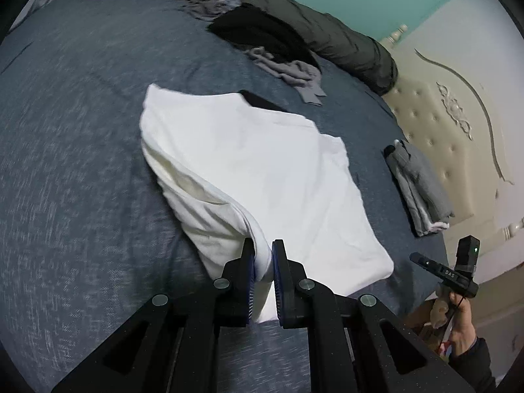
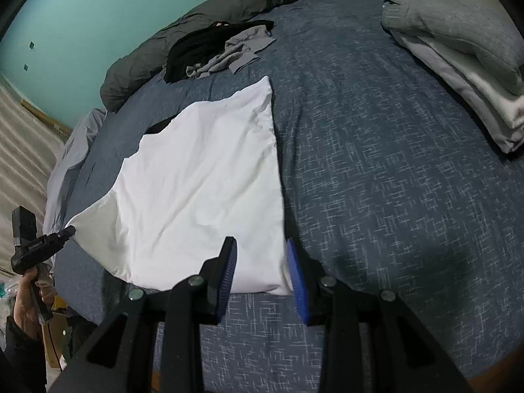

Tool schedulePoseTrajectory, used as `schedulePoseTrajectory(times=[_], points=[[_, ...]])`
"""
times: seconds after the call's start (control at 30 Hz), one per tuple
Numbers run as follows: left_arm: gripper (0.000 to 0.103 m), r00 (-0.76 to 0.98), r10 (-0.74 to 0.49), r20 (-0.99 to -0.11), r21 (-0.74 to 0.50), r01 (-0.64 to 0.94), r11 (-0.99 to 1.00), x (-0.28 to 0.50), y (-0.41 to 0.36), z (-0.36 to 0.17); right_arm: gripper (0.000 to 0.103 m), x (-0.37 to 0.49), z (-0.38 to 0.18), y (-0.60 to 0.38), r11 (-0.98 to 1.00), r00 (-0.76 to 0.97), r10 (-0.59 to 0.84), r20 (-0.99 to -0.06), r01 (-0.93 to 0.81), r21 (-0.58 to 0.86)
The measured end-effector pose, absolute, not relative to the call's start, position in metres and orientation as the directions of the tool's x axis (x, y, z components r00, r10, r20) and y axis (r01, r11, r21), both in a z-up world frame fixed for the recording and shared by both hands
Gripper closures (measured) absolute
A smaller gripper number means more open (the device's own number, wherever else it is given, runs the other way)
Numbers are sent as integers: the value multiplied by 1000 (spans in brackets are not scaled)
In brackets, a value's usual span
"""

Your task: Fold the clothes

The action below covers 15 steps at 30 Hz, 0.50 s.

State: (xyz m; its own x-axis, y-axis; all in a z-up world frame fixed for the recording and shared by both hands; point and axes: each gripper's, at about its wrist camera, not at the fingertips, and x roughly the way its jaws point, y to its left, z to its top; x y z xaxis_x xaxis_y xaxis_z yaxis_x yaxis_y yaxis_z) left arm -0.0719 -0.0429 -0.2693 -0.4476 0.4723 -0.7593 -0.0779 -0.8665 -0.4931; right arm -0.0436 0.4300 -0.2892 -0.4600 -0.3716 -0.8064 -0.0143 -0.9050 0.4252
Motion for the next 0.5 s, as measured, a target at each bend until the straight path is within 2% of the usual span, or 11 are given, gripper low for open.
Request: schedulePoseTrajectory(times=[0.5], points=[[93,-399,489,-775,-405,-281,-870,-116,101,-226,71,-41,-280,452,-900,-480,-382,-789,-2,437]])
